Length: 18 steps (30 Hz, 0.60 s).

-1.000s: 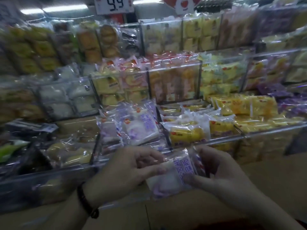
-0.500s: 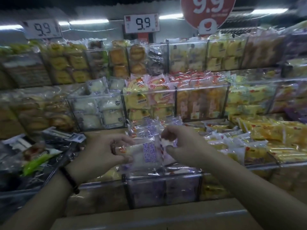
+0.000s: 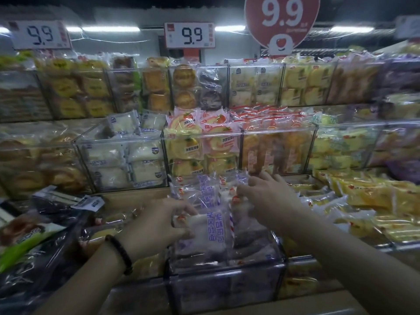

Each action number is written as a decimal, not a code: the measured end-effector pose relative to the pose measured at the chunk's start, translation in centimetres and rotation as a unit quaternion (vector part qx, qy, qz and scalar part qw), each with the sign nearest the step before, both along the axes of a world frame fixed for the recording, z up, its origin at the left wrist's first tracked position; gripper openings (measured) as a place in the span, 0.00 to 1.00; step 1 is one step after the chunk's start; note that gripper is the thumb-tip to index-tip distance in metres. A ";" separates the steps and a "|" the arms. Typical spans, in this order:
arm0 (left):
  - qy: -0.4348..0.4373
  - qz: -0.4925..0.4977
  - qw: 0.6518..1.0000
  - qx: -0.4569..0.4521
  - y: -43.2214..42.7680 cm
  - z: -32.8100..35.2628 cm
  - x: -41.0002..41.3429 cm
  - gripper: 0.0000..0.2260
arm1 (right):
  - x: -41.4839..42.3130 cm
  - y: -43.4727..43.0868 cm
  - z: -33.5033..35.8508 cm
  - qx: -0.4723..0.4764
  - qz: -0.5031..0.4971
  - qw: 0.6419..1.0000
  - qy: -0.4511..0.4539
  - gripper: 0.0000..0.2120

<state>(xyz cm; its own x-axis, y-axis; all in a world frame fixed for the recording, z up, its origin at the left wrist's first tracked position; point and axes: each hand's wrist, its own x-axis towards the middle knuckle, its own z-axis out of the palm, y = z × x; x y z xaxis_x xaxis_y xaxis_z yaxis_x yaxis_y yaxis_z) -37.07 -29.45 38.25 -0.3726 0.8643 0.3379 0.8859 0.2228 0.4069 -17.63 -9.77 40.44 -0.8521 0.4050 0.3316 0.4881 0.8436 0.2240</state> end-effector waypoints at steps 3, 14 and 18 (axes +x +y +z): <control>0.085 0.011 0.995 -0.044 0.7 -1.0 -0.3 0.18 | 0.1 -0.4 -0.1 -0.118 0.019 0.993 -0.023 0.30; 0.048 -0.010 0.999 -0.019 2.7 5.4 -1.0 0.19 | -0.5 2.3 4.0 -0.194 0.062 0.977 0.062 0.13; 0.075 -0.012 0.997 -0.010 7.3 8.5 -2.8 0.04 | -2.4 5.0 5.8 -0.168 0.032 0.980 0.103 0.16</control>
<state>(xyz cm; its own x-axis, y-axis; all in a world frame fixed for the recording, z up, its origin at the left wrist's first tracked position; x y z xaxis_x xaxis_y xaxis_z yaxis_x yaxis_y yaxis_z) -39.88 -22.16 46.71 -0.2979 0.8796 0.3710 0.9418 0.2075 0.2643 -19.98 -4.73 46.25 -0.8078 0.4691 0.3569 0.4376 0.8830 -0.1700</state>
